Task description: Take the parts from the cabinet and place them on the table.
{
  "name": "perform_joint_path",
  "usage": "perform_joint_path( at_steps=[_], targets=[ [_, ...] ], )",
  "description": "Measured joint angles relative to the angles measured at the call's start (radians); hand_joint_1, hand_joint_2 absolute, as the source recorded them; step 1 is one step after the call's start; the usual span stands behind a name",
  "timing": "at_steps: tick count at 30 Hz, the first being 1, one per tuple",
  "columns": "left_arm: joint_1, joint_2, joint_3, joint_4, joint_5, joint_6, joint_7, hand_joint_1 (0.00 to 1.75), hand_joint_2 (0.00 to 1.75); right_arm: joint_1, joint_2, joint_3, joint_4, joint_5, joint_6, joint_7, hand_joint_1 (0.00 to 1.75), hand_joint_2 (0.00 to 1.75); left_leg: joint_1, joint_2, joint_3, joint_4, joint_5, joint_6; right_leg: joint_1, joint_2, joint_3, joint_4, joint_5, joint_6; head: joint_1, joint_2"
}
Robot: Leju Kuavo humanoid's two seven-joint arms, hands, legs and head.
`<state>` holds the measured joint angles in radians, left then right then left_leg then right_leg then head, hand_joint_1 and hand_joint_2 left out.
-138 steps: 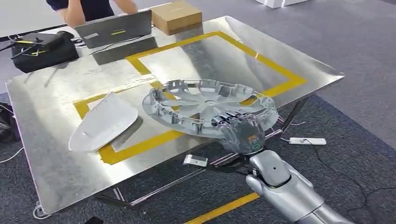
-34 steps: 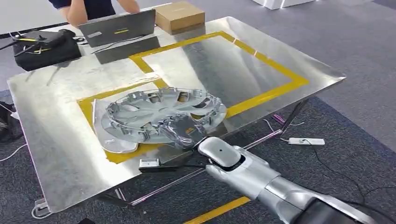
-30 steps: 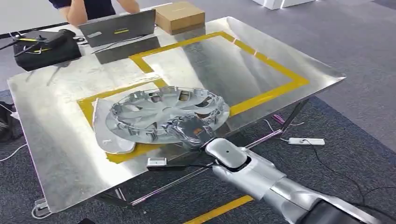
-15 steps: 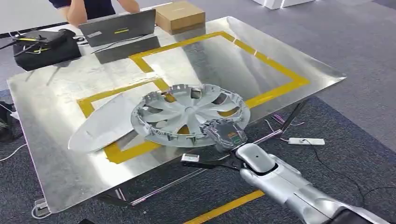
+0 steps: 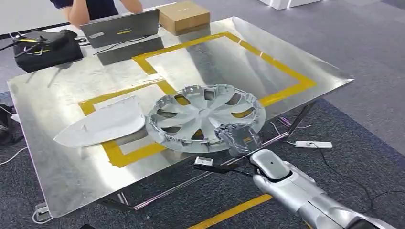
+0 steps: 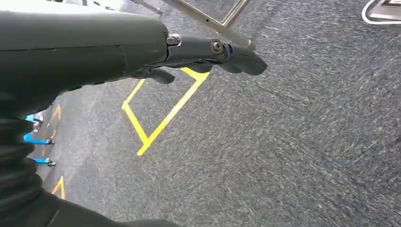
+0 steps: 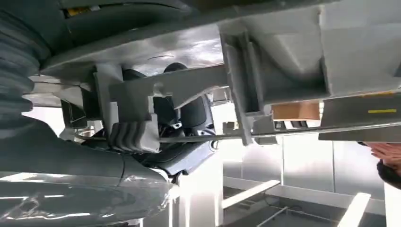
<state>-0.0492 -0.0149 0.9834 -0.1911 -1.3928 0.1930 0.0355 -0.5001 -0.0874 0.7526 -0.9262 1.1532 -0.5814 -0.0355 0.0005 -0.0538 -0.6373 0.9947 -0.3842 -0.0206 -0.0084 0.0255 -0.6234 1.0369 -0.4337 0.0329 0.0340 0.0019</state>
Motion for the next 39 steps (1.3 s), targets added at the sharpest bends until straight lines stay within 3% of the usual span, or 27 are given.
perform_joint_path(
  at_steps=[31,32,39],
  targets=[
    [0.000,-0.007,-0.003,0.000,-0.057,0.000,-0.011,0.00,1.75,0.004,-0.001,-0.014,-0.007,0.024,0.001,-0.013,1.75,1.75,0.000,0.000,0.000,0.000,0.000,0.000,0.000,0.000,0.000,0.000,0.000,0.000,0.000,0.000],
    [0.000,-0.007,-0.004,0.000,-0.060,0.001,-0.010,0.00,1.75,0.004,-0.001,-0.014,-0.007,0.024,0.001,-0.015,0.00,0.00,0.000,0.000,0.000,0.000,0.000,0.000,0.000,0.000,0.000,0.000,0.000,0.000,0.000,0.000],
    [0.000,-0.007,-0.006,0.000,-0.061,0.007,-0.004,0.00,1.75,0.005,-0.001,-0.015,-0.007,0.024,0.000,-0.015,0.00,0.00,0.000,0.000,0.000,0.000,0.000,0.000,0.000,0.000,0.000,0.000,0.000,0.000,0.000,0.000]
  ],
)
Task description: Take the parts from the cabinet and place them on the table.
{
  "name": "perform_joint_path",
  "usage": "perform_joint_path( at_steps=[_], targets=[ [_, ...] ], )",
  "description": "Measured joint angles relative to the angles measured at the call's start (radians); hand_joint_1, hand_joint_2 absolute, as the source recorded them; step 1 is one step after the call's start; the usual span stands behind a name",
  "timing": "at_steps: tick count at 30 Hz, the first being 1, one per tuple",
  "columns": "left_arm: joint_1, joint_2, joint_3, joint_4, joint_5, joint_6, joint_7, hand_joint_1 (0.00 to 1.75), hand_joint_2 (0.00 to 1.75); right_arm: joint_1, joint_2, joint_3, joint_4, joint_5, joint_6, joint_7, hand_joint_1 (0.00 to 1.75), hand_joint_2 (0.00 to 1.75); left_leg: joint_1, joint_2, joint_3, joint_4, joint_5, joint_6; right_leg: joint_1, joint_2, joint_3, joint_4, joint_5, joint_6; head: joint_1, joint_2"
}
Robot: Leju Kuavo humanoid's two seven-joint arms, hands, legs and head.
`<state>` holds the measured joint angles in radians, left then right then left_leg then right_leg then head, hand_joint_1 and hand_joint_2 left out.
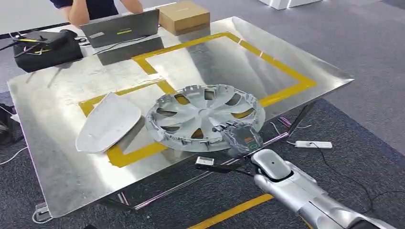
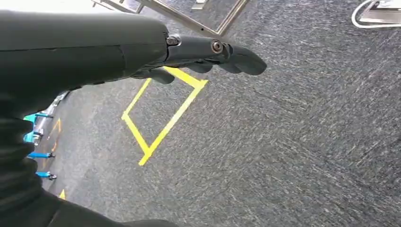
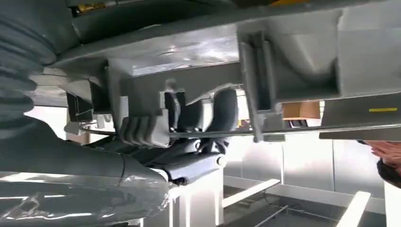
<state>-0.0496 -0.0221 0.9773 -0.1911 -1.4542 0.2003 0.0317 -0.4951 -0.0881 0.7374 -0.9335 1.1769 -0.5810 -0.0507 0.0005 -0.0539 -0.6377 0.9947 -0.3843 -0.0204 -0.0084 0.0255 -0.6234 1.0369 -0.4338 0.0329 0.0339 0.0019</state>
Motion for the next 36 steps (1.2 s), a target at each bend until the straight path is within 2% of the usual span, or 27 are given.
perform_joint_path(
  at_steps=[2,3,36],
  targets=[
    [0.000,0.000,0.000,0.000,0.004,0.000,0.000,0.00,1.75,0.001,0.000,0.000,0.000,0.000,0.000,0.000,0.00,0.00,0.000,0.000,0.000,0.000,0.000,0.000,0.000,0.000,0.000,0.000,0.000,0.000,0.000,0.000],
    [0.000,0.000,0.000,0.000,0.007,0.000,-0.001,0.00,0.00,0.001,0.000,0.000,0.000,0.000,0.000,0.000,0.00,0.00,0.000,0.000,0.000,0.000,0.000,0.000,0.000,0.000,0.000,0.000,0.000,0.000,0.000,0.000],
    [0.000,-0.006,0.000,0.000,0.025,-0.003,0.010,0.00,0.00,0.007,0.000,-0.004,-0.017,-0.012,0.022,0.013,0.00,0.00,0.000,0.000,0.000,0.000,0.000,0.000,0.000,0.000,0.000,0.000,0.000,0.000,0.000,0.000]
  ],
)
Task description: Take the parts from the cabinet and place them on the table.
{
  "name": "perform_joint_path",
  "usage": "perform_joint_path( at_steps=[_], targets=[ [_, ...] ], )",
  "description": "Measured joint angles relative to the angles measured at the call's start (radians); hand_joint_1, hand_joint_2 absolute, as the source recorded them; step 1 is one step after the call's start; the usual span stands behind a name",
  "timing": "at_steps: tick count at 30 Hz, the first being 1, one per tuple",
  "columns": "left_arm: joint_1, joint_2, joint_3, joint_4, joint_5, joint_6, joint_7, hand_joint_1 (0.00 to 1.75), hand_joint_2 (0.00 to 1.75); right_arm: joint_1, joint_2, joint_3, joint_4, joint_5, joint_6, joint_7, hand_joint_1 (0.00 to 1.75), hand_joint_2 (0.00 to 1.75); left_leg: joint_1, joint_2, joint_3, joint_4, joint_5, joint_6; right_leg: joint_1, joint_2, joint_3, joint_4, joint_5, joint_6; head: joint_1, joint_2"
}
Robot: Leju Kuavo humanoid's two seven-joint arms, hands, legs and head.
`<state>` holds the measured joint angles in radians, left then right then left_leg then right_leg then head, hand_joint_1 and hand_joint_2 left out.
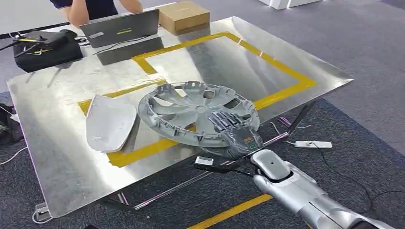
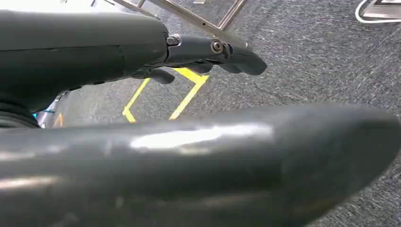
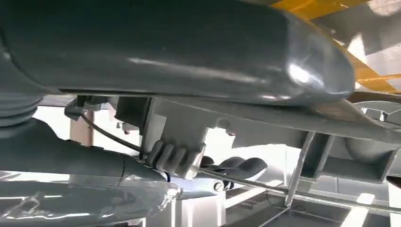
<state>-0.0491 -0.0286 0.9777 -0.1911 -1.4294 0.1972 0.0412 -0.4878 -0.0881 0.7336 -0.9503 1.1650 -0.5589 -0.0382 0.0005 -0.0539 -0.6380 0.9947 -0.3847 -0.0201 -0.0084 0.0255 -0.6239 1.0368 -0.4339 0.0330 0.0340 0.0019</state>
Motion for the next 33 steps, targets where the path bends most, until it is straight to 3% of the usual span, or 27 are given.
perform_joint_path(
  at_steps=[12,27,33],
  targets=[
    [0.002,0.000,0.005,0.000,0.007,-0.010,0.003,0.00,0.00,0.000,-0.019,-0.066,0.044,-0.024,0.001,0.020,0.00,0.00,0.000,0.000,0.000,0.000,0.000,0.000,0.000,0.000,0.000,0.000,0.000,0.000,0.000,0.000],
    [0.005,0.000,0.018,0.000,0.027,-0.024,0.034,0.00,0.00,0.000,-0.052,-0.096,0.061,-0.054,0.063,-0.031,0.00,0.00,0.000,0.000,0.000,0.000,0.000,0.001,0.000,0.000,0.000,0.000,0.000,0.000,0.000,0.000],
    [0.005,0.000,0.032,0.000,0.026,-0.028,0.042,0.00,0.00,0.000,-0.059,-0.096,0.060,-0.065,0.041,-0.062,0.00,0.00,0.000,0.000,0.000,0.000,0.000,0.001,0.000,0.000,0.001,0.000,0.000,0.000,0.000,0.000]
  ],
)
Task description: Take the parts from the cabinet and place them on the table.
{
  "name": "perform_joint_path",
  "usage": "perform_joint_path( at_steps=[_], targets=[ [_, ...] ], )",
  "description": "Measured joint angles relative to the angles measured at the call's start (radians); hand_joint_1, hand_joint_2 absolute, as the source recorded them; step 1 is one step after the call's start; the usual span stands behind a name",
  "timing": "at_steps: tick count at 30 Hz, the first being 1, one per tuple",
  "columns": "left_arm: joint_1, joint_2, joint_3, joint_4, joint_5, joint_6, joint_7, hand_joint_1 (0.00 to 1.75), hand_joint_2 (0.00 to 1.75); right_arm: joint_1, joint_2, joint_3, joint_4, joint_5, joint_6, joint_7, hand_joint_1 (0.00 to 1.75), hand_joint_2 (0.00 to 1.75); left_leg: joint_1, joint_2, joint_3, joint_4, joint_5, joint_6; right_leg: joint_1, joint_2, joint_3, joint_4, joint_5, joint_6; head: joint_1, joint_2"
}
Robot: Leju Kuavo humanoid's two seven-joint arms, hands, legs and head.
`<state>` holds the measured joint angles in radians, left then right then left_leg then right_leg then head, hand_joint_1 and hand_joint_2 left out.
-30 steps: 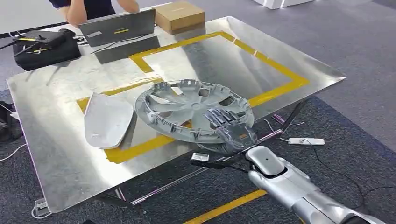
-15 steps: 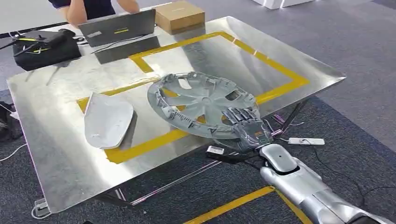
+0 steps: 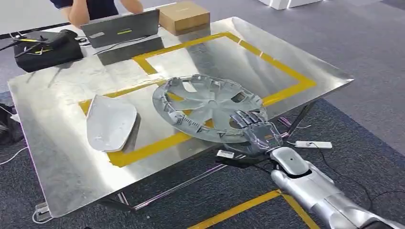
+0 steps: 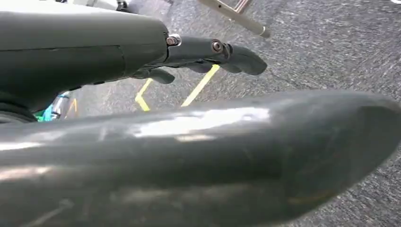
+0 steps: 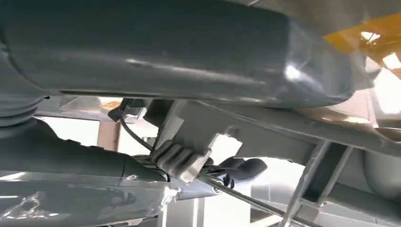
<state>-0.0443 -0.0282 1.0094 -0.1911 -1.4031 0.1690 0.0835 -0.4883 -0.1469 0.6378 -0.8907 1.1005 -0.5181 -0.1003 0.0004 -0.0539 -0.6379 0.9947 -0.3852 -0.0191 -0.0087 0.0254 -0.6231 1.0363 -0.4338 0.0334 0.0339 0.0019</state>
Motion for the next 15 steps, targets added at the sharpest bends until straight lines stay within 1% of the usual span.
perform_joint_path(
  at_steps=[2,5,8,11,13,15],
  targets=[
    [0.000,0.000,0.000,0.000,-0.002,-0.002,0.002,0.00,0.00,-0.003,0.001,0.001,-0.003,0.003,0.008,-0.008,0.00,0.00,0.000,0.000,0.000,0.000,0.000,0.000,0.000,0.000,0.000,0.000,0.000,0.000,0.000,0.000],
    [-0.001,0.000,0.000,0.000,-0.002,-0.005,0.005,0.00,0.00,-0.028,0.014,0.008,-0.010,0.013,0.047,-0.010,0.00,0.00,0.000,0.000,0.000,0.000,0.000,0.000,0.000,0.000,0.000,0.000,0.000,0.000,0.000,0.000],
    [-0.003,0.000,0.001,0.000,0.002,-0.005,0.005,0.00,0.00,-0.059,0.039,0.026,-0.021,0.024,0.087,0.018,0.00,0.00,0.000,0.000,0.000,0.000,0.000,-0.001,0.000,0.000,0.000,0.000,0.000,0.000,0.000,0.000],
    [-0.002,0.000,0.001,0.000,0.011,-0.008,0.009,0.00,0.00,-0.092,0.061,0.064,-0.045,0.018,0.137,0.045,0.00,0.00,0.000,0.000,0.000,0.000,0.001,-0.001,0.001,0.000,0.000,0.000,0.000,0.000,0.000,0.000],
    [-0.002,-0.001,0.002,0.000,0.012,-0.014,0.012,0.00,0.00,-0.114,0.075,0.086,-0.058,0.006,0.177,0.046,0.00,0.00,0.000,0.000,0.000,0.000,0.001,-0.001,0.001,0.000,0.000,0.000,0.000,0.000,0.000,0.000],
    [-0.002,-0.001,0.008,0.000,0.013,-0.021,0.013,0.00,0.00,-0.143,0.089,0.117,-0.069,-0.026,0.234,0.042,0.00,0.00,0.000,0.000,0.000,0.000,0.001,-0.001,0.001,0.000,-0.001,0.000,0.000,0.000,0.000,0.000]
  ],
)
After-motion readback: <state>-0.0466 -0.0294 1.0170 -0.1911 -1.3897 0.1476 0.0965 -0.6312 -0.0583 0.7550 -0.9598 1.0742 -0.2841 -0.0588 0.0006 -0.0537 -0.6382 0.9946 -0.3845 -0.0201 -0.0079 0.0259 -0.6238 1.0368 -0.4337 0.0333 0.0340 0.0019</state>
